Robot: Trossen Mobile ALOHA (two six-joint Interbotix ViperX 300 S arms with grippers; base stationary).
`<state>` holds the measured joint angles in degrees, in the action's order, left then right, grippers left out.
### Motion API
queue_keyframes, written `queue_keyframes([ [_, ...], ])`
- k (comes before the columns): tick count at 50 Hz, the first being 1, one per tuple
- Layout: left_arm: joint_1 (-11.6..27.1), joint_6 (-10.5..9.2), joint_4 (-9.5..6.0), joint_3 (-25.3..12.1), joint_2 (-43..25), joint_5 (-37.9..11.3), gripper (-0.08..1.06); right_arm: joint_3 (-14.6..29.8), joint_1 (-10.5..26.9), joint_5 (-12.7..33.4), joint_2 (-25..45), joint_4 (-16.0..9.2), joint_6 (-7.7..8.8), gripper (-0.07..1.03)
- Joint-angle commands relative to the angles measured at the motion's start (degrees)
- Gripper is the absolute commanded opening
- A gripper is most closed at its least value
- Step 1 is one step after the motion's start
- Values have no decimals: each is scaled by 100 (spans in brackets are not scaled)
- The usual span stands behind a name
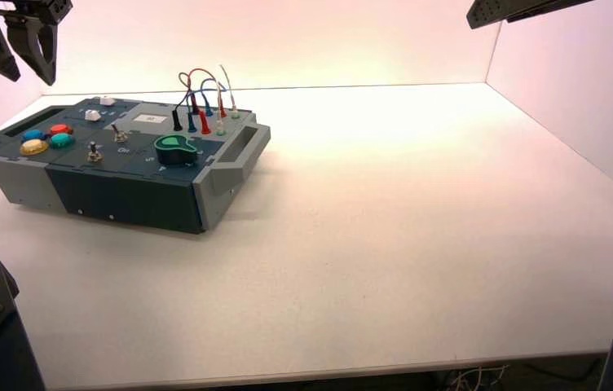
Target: Flip the bottom switch off with the right gripper.
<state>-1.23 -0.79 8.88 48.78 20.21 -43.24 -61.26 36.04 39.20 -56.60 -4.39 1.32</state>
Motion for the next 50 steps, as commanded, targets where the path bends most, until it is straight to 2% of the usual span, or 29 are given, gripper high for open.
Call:
queue_keyframes([
  [1, 53, 0, 18, -62, 9, -26, 57, 79, 35, -35, 26, -18, -9, 79],
  [10, 185, 0, 18, -53, -26, -79, 54, 79, 26, -35, 26, -18, -9, 79],
  [26, 185, 9, 70, -193, -105, -88, 54, 79, 35, -35, 26, -9, -9, 79],
  [40, 88, 9, 114, -158, -105, -62, 52, 79, 26, -35, 9, -9, -9, 79],
  [43, 35, 26, 176, -185, -105, -62, 44, 79, 26, -35, -18, -18, -9, 79],
  [46, -53, 62, 272, -220, -105, -97, 29, 79, 26, -35, -35, -18, -9, 79],
  [50, -211, 141, 299, -290, -114, -105, 13, 70, 26, -44, -62, -9, -9, 79],
])
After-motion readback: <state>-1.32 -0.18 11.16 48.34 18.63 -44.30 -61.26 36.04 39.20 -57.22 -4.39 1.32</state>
